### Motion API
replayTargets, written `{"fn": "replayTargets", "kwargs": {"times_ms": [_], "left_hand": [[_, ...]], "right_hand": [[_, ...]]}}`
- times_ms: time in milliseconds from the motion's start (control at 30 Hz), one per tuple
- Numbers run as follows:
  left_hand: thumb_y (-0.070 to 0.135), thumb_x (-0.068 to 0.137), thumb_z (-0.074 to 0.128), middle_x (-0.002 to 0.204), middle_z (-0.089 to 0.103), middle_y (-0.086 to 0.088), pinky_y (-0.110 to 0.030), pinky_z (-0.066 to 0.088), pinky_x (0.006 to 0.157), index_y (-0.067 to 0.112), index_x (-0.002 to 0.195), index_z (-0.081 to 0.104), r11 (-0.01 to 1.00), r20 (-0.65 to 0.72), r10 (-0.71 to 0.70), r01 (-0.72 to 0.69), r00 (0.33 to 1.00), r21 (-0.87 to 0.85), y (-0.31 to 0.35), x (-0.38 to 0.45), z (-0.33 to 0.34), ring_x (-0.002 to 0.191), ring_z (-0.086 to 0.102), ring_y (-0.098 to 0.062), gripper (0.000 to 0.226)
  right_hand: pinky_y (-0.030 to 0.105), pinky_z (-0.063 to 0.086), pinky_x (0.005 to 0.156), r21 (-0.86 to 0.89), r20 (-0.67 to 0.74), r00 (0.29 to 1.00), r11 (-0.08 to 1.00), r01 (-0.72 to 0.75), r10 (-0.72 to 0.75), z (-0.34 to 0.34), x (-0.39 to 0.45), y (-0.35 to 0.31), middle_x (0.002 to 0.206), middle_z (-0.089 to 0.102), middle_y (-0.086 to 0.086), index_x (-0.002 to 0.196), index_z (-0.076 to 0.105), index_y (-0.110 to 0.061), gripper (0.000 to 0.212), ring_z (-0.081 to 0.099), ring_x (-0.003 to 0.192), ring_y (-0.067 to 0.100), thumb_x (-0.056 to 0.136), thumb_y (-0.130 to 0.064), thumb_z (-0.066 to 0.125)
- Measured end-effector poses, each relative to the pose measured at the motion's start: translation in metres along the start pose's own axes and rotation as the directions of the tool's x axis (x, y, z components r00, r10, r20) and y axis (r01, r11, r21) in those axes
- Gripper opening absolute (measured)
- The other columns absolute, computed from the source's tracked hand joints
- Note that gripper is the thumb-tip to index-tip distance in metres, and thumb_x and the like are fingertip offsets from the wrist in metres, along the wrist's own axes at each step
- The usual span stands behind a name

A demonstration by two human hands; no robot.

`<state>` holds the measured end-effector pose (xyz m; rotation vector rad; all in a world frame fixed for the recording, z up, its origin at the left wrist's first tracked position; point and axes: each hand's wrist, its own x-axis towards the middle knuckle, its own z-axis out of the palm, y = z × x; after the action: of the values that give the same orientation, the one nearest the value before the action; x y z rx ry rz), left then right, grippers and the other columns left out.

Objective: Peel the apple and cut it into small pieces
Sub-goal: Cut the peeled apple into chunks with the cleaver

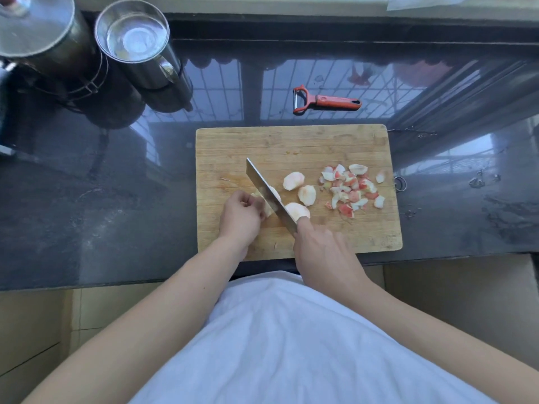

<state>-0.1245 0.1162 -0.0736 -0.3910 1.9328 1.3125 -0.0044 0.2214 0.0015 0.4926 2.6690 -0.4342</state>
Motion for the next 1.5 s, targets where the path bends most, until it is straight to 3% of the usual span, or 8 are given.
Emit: {"fn": "replayTargets", "kwargs": {"times_ms": [100, 267, 367, 767, 933, 1100, 1300, 1500], "left_hand": [[0.029, 0.098, 0.059, 0.082, 0.069, 0.0, -0.042, 0.054, 0.083, 0.021, 0.077, 0.052, 1.0, 0.012, 0.005, -0.005, 1.0, -0.002, -0.001, 0.002, -0.001, 0.099, 0.074, -0.033, 0.023], [0.027, 0.097, 0.059, 0.084, 0.07, -0.002, -0.044, 0.056, 0.085, 0.021, 0.077, 0.052, 1.0, 0.004, 0.004, -0.004, 1.0, -0.004, 0.0, 0.002, 0.0, 0.099, 0.073, -0.034, 0.022], [0.025, 0.097, 0.059, 0.088, 0.071, -0.004, -0.05, 0.057, 0.089, 0.021, 0.077, 0.052, 1.0, -0.009, 0.001, -0.001, 1.0, -0.002, 0.001, 0.001, 0.0, 0.099, 0.073, -0.034, 0.022], [0.026, 0.099, 0.058, 0.093, 0.072, -0.004, -0.035, 0.051, 0.074, 0.021, 0.078, 0.052, 1.0, -0.029, -0.005, 0.005, 1.0, 0.002, 0.002, 0.001, 0.001, 0.099, 0.074, -0.03, 0.023], [0.028, 0.1, 0.056, 0.086, 0.069, -0.001, -0.034, 0.04, 0.065, 0.022, 0.082, 0.049, 0.999, -0.005, -0.039, 0.039, 0.999, -0.02, 0.007, 0.0, -0.003, 0.099, 0.075, -0.028, 0.02], [0.026, 0.102, 0.055, 0.107, 0.075, -0.016, -0.033, 0.042, 0.063, 0.02, 0.09, 0.053, 0.997, 0.001, -0.069, 0.069, 0.998, -0.037, 0.011, 0.002, -0.006, 0.102, 0.074, -0.032, 0.013], [0.025, 0.1, 0.06, 0.105, 0.076, -0.015, -0.048, 0.057, 0.097, 0.018, 0.091, 0.056, 0.993, 0.032, -0.084, 0.086, 0.996, -0.082, 0.01, 0.009, -0.009, 0.099, 0.074, -0.035, 0.012], [0.025, 0.101, 0.055, 0.101, 0.076, -0.011, -0.05, 0.058, 0.095, 0.014, 0.094, 0.057, 0.996, 0.016, -0.081, 0.082, 0.997, -0.048, 0.017, 0.007, -0.009, 0.1, 0.073, -0.034, 0.013]], "right_hand": [[0.036, 0.021, 0.047, -0.032, -0.001, 1.0, 0.999, -0.006, 0.006, 0.004, -0.002, -0.001, 0.063, 0.032, -0.006, 0.083, 0.026, -0.02, 0.023, 0.031, 0.049, 0.026, 0.09, -0.003, 0.04], [0.037, 0.027, 0.05, -0.072, 0.027, 1.0, 0.997, 0.001, 0.001, -0.001, -0.011, -0.002, 0.066, 0.026, -0.008, 0.087, 0.025, -0.021, 0.024, 0.037, 0.055, 0.03, 0.086, -0.001, 0.038], [0.035, 0.015, 0.047, -0.07, 0.026, 0.999, 0.997, -0.018, 0.019, -0.006, -0.015, -0.002, 0.067, 0.024, -0.008, 0.088, 0.023, -0.021, 0.024, 0.027, 0.05, 0.024, 0.088, -0.001, 0.037], [0.034, 0.015, 0.045, -0.035, 0.03, 0.999, 0.999, -0.02, 0.021, 0.0, -0.004, 0.002, 0.067, 0.035, -0.005, 0.088, 0.026, -0.019, 0.025, 0.03, 0.049, 0.022, 0.086, 0.001, 0.042], [0.035, 0.02, 0.047, -0.071, 0.031, 0.999, 0.997, -0.01, 0.012, -0.001, 0.005, -0.011, 0.078, 0.041, -0.002, 0.091, 0.025, -0.017, 0.025, 0.056, 0.068, 0.034, 0.086, 0.0, 0.042], [0.03, 0.013, 0.043, -0.132, 0.005, 1.0, 0.991, -0.01, 0.01, 0.002, 0.012, -0.024, 0.079, 0.043, -0.002, 0.093, 0.026, -0.017, 0.033, 0.067, 0.077, 0.028, 0.081, 0.004, 0.049], [0.031, 0.017, 0.045, -0.117, -0.01, 1.0, 0.993, -0.013, 0.012, 0.004, 0.018, -0.026, 0.079, 0.045, -0.001, 0.092, 0.025, -0.017, 0.037, 0.067, 0.079, 0.032, 0.08, 0.006, 0.051], [0.031, 0.023, 0.048, -0.091, -0.025, 1.0, 0.996, -0.003, 0.001, 0.001, 0.021, -0.025, 0.081, 0.041, 0.0, 0.093, 0.024, -0.017, 0.042, 0.064, 0.08, 0.032, 0.077, 0.008, 0.054]]}}
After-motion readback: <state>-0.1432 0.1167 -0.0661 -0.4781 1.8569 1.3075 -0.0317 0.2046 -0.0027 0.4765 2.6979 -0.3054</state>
